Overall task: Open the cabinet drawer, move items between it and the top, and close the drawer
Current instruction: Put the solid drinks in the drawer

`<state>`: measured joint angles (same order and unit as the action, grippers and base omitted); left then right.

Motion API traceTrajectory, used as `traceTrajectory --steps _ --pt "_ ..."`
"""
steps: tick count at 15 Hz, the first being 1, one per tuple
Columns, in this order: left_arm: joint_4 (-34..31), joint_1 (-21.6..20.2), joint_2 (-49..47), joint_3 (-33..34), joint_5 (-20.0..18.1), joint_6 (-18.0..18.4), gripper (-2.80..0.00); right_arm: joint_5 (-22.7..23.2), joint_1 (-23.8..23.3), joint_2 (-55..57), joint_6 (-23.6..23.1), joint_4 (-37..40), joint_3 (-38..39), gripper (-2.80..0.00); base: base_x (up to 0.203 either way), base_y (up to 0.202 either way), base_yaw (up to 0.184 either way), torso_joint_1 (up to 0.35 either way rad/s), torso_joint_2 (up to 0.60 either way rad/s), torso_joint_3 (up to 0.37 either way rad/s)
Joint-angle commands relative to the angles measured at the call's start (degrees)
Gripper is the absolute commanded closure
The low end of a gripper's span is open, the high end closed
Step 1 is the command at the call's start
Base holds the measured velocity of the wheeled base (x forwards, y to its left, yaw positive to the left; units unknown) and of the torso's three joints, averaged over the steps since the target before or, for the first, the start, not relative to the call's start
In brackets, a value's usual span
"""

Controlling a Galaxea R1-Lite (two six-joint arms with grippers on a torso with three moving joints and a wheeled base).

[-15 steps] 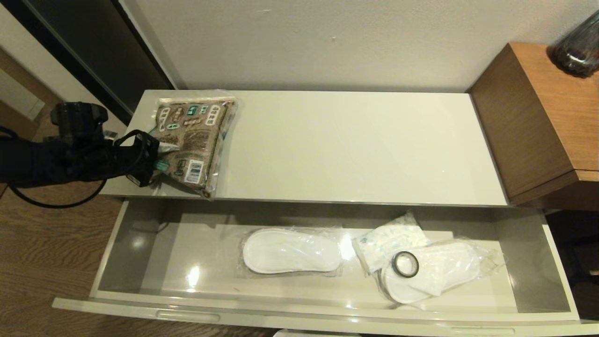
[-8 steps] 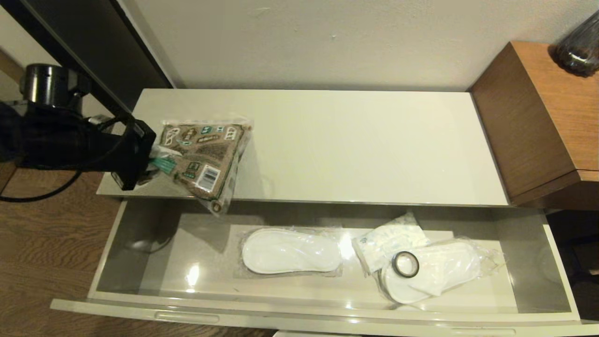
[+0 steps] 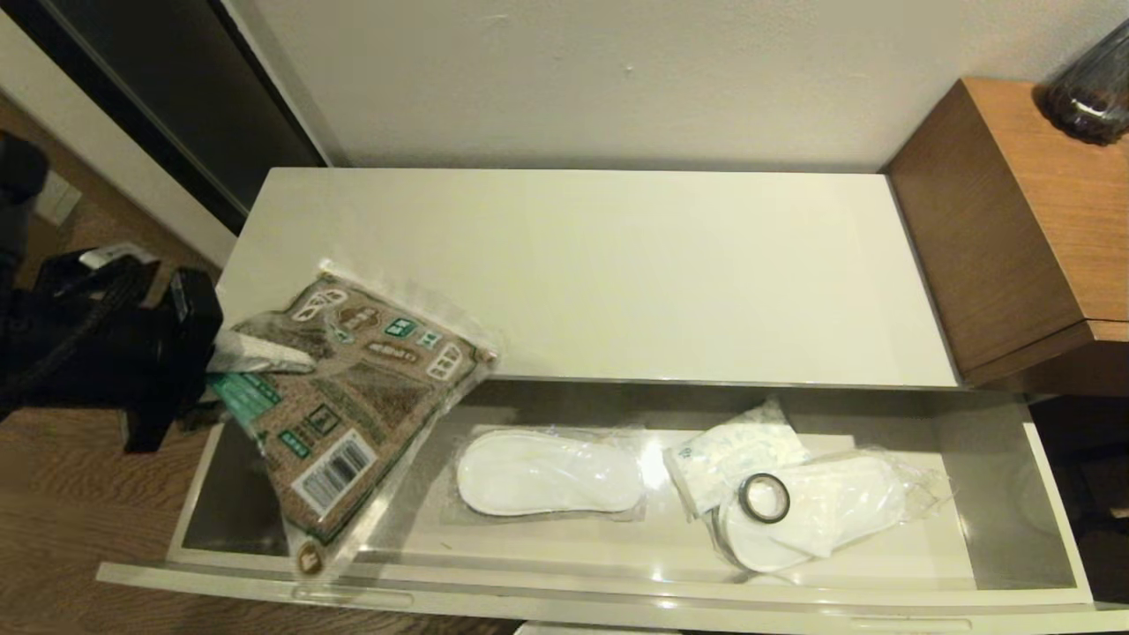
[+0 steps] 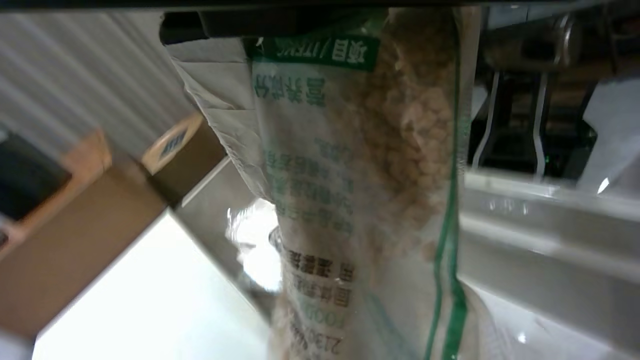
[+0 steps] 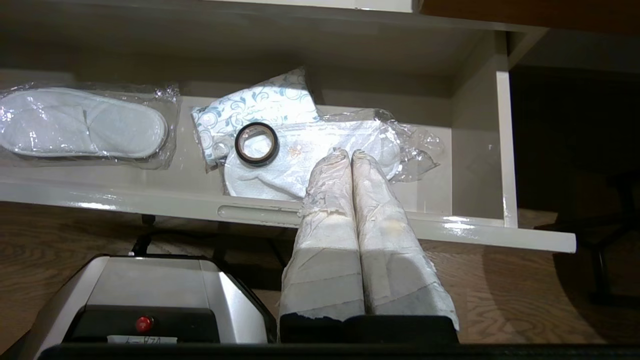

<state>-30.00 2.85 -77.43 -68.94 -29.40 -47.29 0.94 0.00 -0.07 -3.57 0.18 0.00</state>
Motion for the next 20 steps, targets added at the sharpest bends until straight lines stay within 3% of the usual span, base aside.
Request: traceTrajectory --steps 1,4,6,10,13,15,20 --pt "-1.52 0.82 4.50 1.03 -0.16 -0.29 0.00 0.03 0.00 0.07 -0.03 -0.01 0.09 0.00 0.000 0.000 0.000 0.000 0.00 0.000" --pt "-6.20 1.22 7.09 2.09 -0.31 -0.59 0.00 0.03 0.00 0.07 -0.03 -0.01 0.09 0.00 0.000 0.000 0.000 0.000 0.00 0.000" --pt "-9.74 1.69 5.56 4.30 0.01 -3.08 0.00 0.03 0.00 0.07 -0.03 -0.01 0.09 0.00 0.000 0.000 0.000 0.000 0.00 0.000" --pt "-9.82 1.85 2.37 5.31 1.18 -5.94 0.00 0.03 0.00 0.07 -0.03 -0.01 0.09 0.00 0.000 0.000 0.000 0.000 0.00 0.000" --pt "-10.28 3.62 -0.91 7.07 2.53 -11.28 0.00 0.03 0.00 0.07 -0.03 -0.01 0.09 0.00 0.000 0.000 0.000 0.000 0.00 0.000" --pt "-10.15 4.12 -1.60 7.74 3.26 -11.94 0.00 0.03 0.00 0.07 -0.03 -0.01 0.09 0.00 0.000 0.000 0.000 0.000 0.00 0.000" --pt "-7.51 4.42 -15.67 7.37 8.37 -12.57 0.00 0.03 0.00 0.07 -0.03 -0.01 0.09 0.00 0.000 0.000 0.000 0.000 0.00 0.000"
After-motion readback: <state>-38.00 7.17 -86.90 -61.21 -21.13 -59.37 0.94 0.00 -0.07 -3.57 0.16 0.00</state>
